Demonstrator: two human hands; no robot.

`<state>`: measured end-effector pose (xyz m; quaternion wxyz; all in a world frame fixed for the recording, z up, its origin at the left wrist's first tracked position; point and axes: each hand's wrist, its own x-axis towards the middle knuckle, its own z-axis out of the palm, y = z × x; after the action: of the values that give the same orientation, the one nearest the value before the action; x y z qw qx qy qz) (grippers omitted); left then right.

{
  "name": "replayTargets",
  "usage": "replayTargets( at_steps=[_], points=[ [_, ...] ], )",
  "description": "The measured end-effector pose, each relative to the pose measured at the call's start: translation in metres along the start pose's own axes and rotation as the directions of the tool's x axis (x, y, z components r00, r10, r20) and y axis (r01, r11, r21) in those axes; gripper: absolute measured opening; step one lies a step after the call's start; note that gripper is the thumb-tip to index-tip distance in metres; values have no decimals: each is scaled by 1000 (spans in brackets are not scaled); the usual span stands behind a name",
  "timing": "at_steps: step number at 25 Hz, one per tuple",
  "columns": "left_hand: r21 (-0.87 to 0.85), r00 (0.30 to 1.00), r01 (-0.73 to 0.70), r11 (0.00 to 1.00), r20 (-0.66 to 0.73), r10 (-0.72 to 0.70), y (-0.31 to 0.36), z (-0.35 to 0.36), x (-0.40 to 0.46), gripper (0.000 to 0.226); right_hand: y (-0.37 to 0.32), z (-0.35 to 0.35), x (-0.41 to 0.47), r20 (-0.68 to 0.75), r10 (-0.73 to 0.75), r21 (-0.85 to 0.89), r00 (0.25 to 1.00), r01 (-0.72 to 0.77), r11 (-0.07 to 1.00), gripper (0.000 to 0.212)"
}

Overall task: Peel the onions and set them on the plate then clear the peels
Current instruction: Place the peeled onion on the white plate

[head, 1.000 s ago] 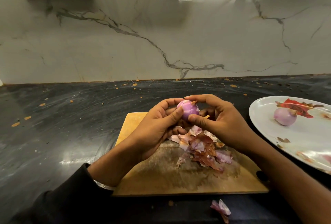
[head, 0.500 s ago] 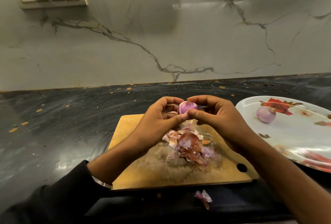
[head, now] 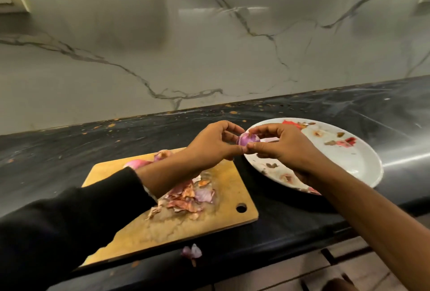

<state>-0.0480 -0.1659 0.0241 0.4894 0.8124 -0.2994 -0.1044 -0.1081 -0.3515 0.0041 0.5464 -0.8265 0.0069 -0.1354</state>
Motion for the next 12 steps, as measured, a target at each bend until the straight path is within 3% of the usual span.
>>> replayTargets(
  at_steps=[5, 12],
  points=[
    [152, 998, -34, 988, 56, 26, 5, 34, 36, 43, 22, -33, -1, -53, 69, -117, 996, -75, 990, 50],
    [403, 991, -99, 910, 121, 54, -4, 51, 64, 46, 40, -34, 1, -179, 47, -318, 983, -103, 942, 44]
  ],
)
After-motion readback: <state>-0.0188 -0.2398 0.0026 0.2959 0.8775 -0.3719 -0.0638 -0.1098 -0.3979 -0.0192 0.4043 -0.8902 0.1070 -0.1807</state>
